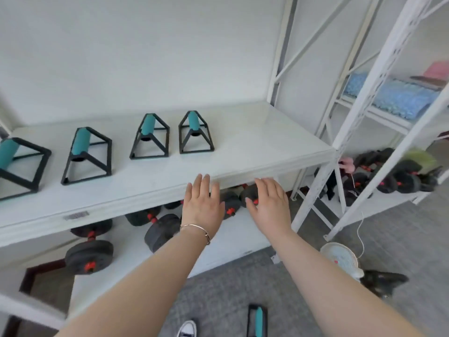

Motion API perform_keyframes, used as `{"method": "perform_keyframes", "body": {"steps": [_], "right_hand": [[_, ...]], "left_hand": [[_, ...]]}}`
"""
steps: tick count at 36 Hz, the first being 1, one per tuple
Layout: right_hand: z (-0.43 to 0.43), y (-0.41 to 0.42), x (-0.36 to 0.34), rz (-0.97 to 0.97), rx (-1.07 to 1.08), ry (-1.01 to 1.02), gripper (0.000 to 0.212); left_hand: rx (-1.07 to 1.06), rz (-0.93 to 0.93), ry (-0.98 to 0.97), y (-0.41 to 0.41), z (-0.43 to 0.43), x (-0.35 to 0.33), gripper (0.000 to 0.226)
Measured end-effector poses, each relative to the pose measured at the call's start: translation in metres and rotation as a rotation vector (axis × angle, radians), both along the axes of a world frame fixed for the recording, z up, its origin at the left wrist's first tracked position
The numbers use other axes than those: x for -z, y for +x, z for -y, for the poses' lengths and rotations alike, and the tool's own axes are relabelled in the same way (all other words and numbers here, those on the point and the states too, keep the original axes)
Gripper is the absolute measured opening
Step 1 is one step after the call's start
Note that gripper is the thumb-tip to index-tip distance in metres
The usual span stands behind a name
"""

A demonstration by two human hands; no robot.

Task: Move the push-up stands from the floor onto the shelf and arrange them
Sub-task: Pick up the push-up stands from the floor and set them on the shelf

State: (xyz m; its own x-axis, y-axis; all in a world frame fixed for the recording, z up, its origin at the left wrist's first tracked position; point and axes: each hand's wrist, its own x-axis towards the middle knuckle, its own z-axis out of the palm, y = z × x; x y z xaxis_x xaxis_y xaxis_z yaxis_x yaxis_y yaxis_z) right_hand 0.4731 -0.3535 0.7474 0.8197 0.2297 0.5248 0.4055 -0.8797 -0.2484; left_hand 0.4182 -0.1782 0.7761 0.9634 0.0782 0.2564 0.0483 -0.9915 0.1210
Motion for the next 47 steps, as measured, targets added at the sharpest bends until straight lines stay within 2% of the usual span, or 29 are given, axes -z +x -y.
{"method": "perform_keyframes", "body": {"steps": [3,11,18,23,32,37,41,47], "right_hand": [[0.033,-0.032,0.041,-0.091,0.034,0.008,0.057],[0.095,-0.12,0.173,-0.47,0.169,0.076,0.058],[0.126,-0.159,0.298,-0.796,0.359,0.101,0.066],[0.129,-0.174,0.401,-0.985,0.433,0.084,0.068],[0.123,-0.19,0.604,-1.168,0.457,0.126,0.066],[0.115,-0.198,0.707,-1.292,0.452,0.188,0.065],[0.104,-0.201,0.773,-1.379,0.489,0.326,0.067],[0.091,-0.201,0.844,-1.412,0.568,0.46,0.065]], "left_hand": [[0.056,-0.065,-0.001,-0.033,0.032,0.038,0.061],[0.04,-0.547,-0.055,-0.111,0.082,0.165,0.065],[0.086,-0.86,-0.04,-0.156,0.088,0.301,0.07],[0.089,-0.989,-0.065,-0.174,0.081,0.411,0.073],[0.065,-1.215,-0.058,-0.193,0.074,0.628,0.088],[0.112,-1.287,-0.062,-0.211,0.071,0.74,0.083],[0.054,-1.368,-0.183,-0.224,0.074,0.807,0.084],[-0.09,-1.39,-0.445,-0.239,0.08,0.876,0.087]]}}
